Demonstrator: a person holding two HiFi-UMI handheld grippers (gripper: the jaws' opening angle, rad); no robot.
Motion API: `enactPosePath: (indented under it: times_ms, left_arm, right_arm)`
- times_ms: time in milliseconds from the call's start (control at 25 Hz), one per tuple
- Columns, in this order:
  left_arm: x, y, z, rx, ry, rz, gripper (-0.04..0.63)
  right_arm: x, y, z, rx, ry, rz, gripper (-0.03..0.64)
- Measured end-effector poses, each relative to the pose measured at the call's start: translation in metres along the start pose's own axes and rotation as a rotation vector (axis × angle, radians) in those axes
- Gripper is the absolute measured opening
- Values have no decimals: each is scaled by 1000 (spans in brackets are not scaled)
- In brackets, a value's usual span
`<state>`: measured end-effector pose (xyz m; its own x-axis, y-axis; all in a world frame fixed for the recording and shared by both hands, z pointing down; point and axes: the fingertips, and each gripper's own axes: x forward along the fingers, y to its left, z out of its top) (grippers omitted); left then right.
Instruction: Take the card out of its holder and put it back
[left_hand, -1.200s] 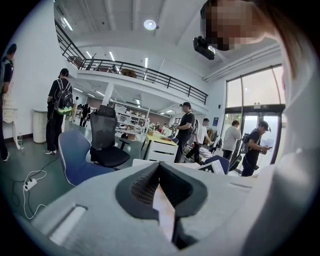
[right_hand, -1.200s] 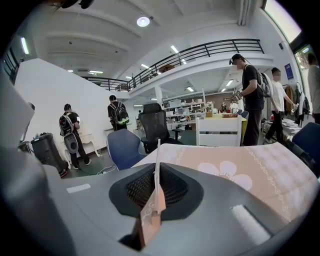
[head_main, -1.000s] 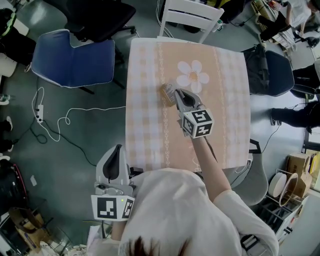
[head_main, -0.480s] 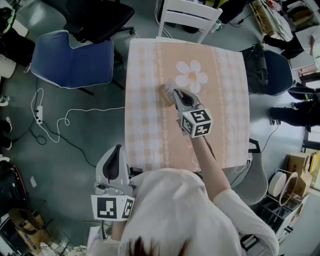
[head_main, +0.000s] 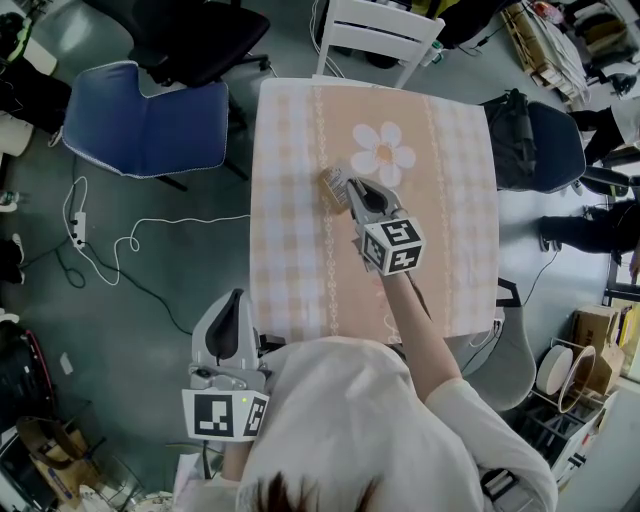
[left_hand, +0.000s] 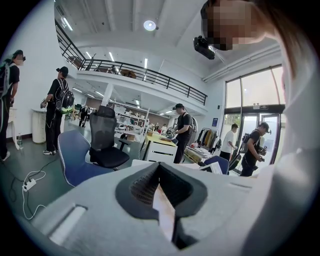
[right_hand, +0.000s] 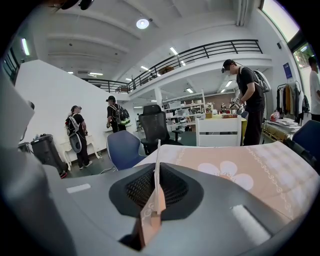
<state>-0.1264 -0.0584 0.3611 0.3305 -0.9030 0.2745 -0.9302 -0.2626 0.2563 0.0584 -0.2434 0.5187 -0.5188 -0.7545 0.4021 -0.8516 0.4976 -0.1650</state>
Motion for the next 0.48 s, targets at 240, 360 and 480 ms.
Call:
enactPosePath:
  times_ms: [240,360,480]
  left_arm:
    - [0,0,1,0,0,0,0]
    - [0,-1,4,1,-2,-1,0]
    - [1,0,6,0,-4,2,0]
  right_arm:
    - [-1,1,0,2,3,0,15]
    - [-1,0,1,3,6,0,14]
    - [0,0,1,4,7,-1,15]
